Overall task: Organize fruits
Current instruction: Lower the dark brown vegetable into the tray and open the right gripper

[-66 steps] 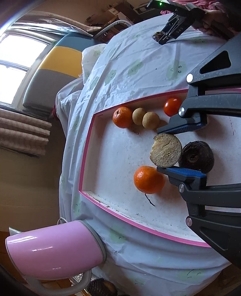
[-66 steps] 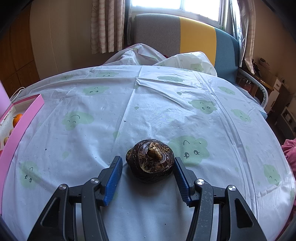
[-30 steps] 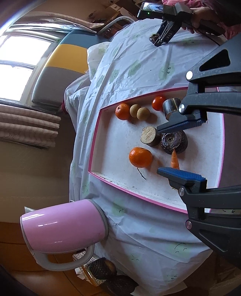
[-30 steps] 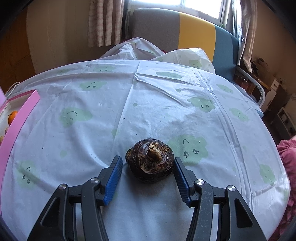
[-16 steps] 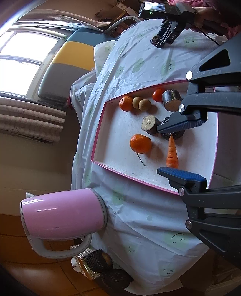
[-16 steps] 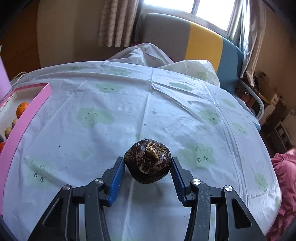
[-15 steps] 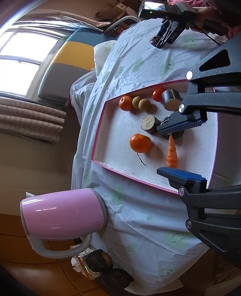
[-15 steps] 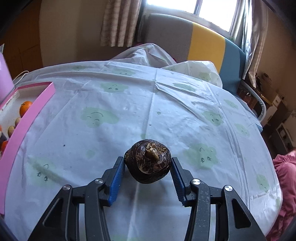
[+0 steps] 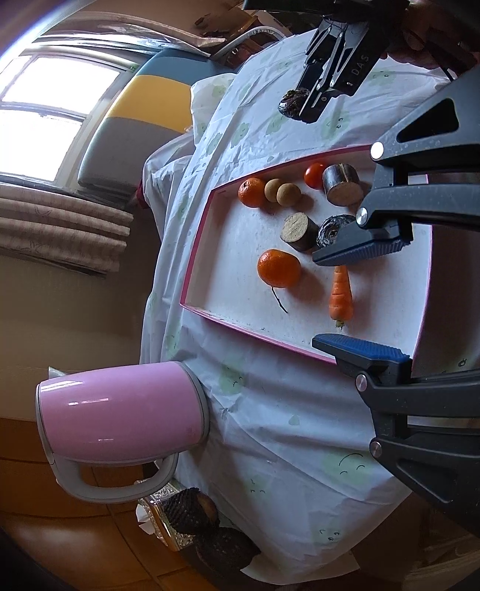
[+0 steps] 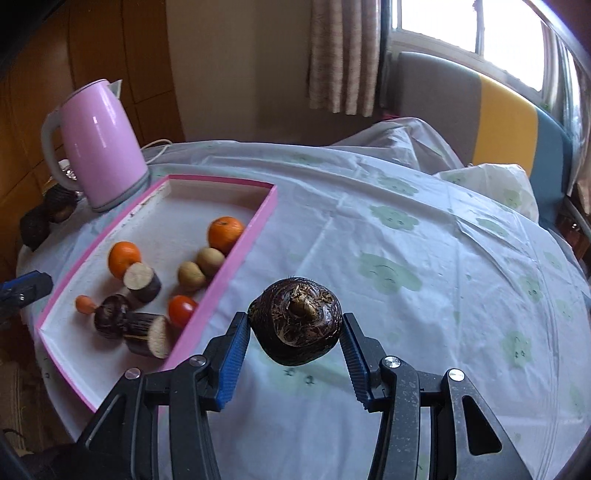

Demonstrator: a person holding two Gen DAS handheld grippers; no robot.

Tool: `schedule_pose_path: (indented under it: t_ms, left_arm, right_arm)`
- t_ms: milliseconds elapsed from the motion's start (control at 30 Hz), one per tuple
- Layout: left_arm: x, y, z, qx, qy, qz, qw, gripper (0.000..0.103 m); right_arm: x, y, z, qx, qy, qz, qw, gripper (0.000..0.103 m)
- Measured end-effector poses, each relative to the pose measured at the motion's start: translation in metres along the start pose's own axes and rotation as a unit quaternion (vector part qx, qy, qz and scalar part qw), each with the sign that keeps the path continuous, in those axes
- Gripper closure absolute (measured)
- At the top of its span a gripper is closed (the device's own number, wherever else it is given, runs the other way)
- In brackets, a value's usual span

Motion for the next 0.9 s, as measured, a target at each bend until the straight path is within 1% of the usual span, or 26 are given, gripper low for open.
schedule_pose_path:
  t_ms: [133, 267, 367, 567, 700, 767, 833, 900]
  left_arm:
    - [0.000, -0.004, 0.001, 0.004, -0.001, -0.003, 1.0000, 0.065]
    - [0.001, -0.010, 0.001, 0.009, -0.001, -0.009, 0.9999, 0.065]
    - [0.001, -0.013, 0.003, 0.016, -0.002, -0.009, 0.9998, 0.065]
    - [0.001, -0.018, 0.005, 0.026, -0.005, -0.012, 0.9996, 0.065]
    - [0.000, -0.021, 0.005, 0.032, -0.006, -0.017, 0.9993, 0.065]
    - [0.000, -0.021, 0.005, 0.035, -0.008, -0.016, 0.9992, 0.065]
    - [0.000, -0.020, 0.005, 0.035, -0.009, -0.016, 0.9992, 0.064]
    - [0.000, -0.019, 0.003, 0.037, -0.007, -0.014, 0.9992, 0.064]
  right_arm:
    - [0.012, -0.031, 0.001, 0.040, -0.005, -0.015, 0.999, 0.053]
    - [0.024, -0.061, 0.006, 0.067, -0.012, -0.037, 0.997, 0.053]
    - [0.034, -0.080, 0.014, 0.078, -0.019, -0.053, 0.995, 0.053]
    - [0.047, -0.106, 0.047, 0.068, -0.046, -0.069, 0.994, 0.052]
    - [0.047, -0.116, 0.066, 0.062, -0.060, -0.071, 0.994, 0.051]
    - [0.044, -0.118, 0.069, 0.058, -0.059, -0.072, 0.994, 0.047]
    - [0.041, -0.118, 0.068, 0.064, -0.058, -0.070, 0.994, 0.046]
    - [0.037, -0.117, 0.065, 0.066, -0.056, -0.068, 0.994, 0.042]
Point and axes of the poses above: each gripper's, at about its wrist camera, not at the fingertips, and z roughly the way its jaws point, y to its right, x to its top, the point moved 3 cm from there along z, roughly the way its jaws point, and after that the axes turned 8 degrees about z, right-handed, at the moved point
